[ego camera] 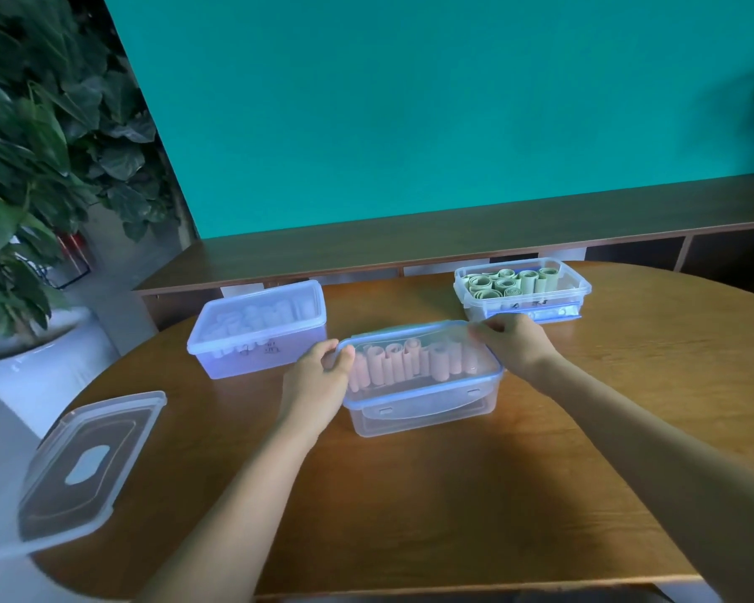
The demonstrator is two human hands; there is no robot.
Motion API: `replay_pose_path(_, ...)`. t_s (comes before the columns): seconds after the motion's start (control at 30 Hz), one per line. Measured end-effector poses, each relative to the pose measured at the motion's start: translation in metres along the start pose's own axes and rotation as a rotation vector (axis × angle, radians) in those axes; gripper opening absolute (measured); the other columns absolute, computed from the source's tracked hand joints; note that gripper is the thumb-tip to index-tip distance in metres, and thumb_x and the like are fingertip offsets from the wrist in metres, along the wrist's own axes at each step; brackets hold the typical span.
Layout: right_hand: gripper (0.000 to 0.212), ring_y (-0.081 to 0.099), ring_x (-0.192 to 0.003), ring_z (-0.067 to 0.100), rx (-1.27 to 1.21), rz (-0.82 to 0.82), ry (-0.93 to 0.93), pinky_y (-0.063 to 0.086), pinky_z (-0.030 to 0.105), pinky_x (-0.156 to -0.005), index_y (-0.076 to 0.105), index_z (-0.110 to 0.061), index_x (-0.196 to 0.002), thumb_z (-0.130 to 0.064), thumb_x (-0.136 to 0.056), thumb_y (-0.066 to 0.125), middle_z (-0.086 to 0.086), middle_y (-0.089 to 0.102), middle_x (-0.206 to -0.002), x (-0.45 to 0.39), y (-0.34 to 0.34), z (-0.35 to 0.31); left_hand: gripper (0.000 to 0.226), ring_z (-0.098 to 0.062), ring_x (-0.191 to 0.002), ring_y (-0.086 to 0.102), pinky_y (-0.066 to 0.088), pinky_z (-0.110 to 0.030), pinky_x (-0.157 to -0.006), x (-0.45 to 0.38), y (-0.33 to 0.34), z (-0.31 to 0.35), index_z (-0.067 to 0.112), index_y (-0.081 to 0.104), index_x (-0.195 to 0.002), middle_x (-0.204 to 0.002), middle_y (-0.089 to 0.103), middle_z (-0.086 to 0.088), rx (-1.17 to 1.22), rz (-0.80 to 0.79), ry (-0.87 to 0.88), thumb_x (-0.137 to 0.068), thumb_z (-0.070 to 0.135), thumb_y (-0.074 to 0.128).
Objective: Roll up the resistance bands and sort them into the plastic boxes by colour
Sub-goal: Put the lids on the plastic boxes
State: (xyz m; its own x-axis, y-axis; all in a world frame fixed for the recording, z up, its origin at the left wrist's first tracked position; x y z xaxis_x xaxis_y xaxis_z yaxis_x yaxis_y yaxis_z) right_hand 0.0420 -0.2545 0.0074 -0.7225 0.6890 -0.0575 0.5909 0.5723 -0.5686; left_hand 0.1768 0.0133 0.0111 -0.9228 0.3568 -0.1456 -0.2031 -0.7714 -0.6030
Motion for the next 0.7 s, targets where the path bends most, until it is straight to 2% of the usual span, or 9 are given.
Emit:
replay_pose_path(0.23,0.041,0.048,-0.063,0.020,0.002,0.032,0.013,0.041,0.030,-0.057,0.059,-0.011,-0.071,-0.040,-0.099,0.057,0.005,0.058,-0.070,0.006,0.001,-0.001,0.038,-0.018,-0.122,0.057,0.044,-0.029,-0.100,0.000,-0.001,0.011,0.018,0.061,-0.135,-0.132,0.064,-0.001,-0.008,0.095,0.023,-0.101,0.033,0.056)
replay_pose_path(0.37,0.047,0.049,-0.057,0.023,0.051,0.046,0.021,0.041,0.028,-0.054,0.054,-0.006,-0.068,-0.041,-0.100,0.054,0.011,0.057,-0.064,0.007,0.000,-0.001,0.036,-0.022,-0.118,0.059,0.048,-0.035,-0.100,-0.004,-0.001,0.013,0.019,0.062,-0.132,-0.127,0.067,-0.002,-0.071,0.100,0.029,-0.101,0.035,0.053)
replay_pose_path(0.5,0.042,0.054,-0.048,0.021,0.088,0.050,0.030,0.046,0.026,-0.051,0.058,-0.007,-0.071,-0.034,-0.102,0.052,0.013,0.064,-0.066,0.005,-0.011,-0.005,0.035,-0.024,-0.114,0.061,0.047,-0.033,-0.095,-0.006,-0.005,0.018,0.017,0.063,-0.131,-0.121,0.069,-0.004,-0.105,0.147,0.048,-0.101,0.033,0.053)
replay_pose_path(0.7,0.037,0.048,-0.057,0.021,0.047,0.060,0.025,0.041,0.027,-0.055,0.055,-0.011,-0.077,-0.042,-0.098,0.056,0.007,0.056,-0.065,0.000,-0.013,-0.007,0.034,-0.023,-0.112,0.061,0.047,-0.032,-0.095,-0.004,-0.004,0.022,0.016,0.064,-0.132,-0.122,0.068,-0.006,-0.056,0.181,0.043,-0.102,0.027,0.052)
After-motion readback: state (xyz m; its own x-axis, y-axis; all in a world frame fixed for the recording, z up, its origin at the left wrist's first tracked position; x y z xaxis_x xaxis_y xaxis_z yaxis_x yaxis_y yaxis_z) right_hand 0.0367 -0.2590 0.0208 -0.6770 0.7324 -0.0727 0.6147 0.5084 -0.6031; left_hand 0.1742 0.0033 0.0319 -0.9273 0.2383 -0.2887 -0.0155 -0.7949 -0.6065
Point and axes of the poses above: each hand's wrist, its own x-axis away from the middle knuckle, its own y-axis out of the palm, z = x × y, the point moved 6 cm from there along -x, towards the middle knuckle
